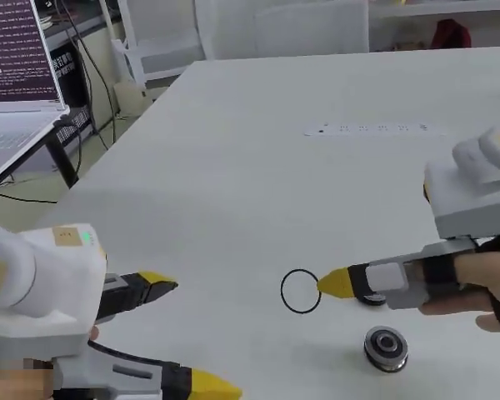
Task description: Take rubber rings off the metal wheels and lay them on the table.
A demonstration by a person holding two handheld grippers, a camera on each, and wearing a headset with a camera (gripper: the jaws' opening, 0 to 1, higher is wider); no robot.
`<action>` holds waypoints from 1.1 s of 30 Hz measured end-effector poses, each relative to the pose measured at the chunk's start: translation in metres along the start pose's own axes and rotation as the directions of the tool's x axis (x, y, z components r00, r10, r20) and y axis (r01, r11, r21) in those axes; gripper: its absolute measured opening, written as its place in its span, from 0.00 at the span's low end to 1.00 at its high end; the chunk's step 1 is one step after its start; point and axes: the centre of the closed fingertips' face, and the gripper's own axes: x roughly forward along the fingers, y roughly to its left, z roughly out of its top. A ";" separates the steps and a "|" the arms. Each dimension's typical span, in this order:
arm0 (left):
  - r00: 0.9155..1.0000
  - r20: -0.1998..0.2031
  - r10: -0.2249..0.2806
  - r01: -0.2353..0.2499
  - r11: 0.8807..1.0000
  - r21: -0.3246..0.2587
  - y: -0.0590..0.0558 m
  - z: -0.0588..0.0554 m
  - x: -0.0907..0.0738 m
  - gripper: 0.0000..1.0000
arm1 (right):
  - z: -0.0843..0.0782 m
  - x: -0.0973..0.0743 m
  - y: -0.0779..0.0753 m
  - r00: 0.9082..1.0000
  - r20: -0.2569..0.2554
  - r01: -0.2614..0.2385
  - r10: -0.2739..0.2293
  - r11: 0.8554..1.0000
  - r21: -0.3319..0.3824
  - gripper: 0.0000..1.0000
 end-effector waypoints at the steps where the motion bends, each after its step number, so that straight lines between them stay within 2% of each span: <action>1: 1.000 -0.001 0.001 -0.001 1.000 0.001 0.000 0.000 0.000 0.90 | -0.003 0.001 -0.001 1.000 -0.006 0.002 -0.001 1.000 0.006 0.00; 4: 1.000 -0.006 0.000 0.000 1.000 -0.004 -0.002 -0.003 0.000 0.90 | -0.012 0.001 -0.007 1.000 -0.019 0.016 -0.016 1.000 0.017 0.00; 6: 1.000 -0.011 -0.001 0.001 1.000 -0.009 -0.003 -0.004 0.000 0.89 | -0.012 0.001 -0.015 0.999 -0.007 0.040 -0.039 0.999 0.034 0.00; 10: 1.000 -0.009 0.005 -0.005 1.000 -0.005 -0.001 -0.004 0.000 0.90 | -0.012 0.003 -0.023 0.999 0.033 0.033 -0.037 0.990 0.139 0.00; 12: 1.000 -0.022 0.008 -0.008 1.000 -0.003 -0.001 -0.006 0.001 0.90 | -0.016 0.004 -0.027 0.999 0.030 0.031 -0.036 0.987 0.159 0.00; 22: 1.000 -0.027 0.010 -0.010 1.000 0.003 -0.003 -0.006 0.001 0.90 | -0.039 0.013 -0.037 0.994 -0.063 0.101 -0.094 0.987 0.122 0.00; 24: 0.999 -0.036 0.017 -0.017 1.000 0.006 -0.001 -0.008 0.001 0.90 | -0.040 0.012 -0.039 0.992 -0.072 0.111 -0.104 0.988 0.110 0.00; 28: 0.999 -0.028 0.017 -0.017 1.000 -0.001 -0.001 -0.007 0.000 0.89 | -0.039 0.012 -0.040 0.992 -0.062 0.117 -0.111 0.987 0.106 0.00; 33: 0.999 -0.038 0.023 -0.023 1.000 0.001 -0.001 -0.009 0.000 0.89 | -0.040 0.013 -0.038 0.991 -0.060 0.120 -0.117 0.991 0.054 0.00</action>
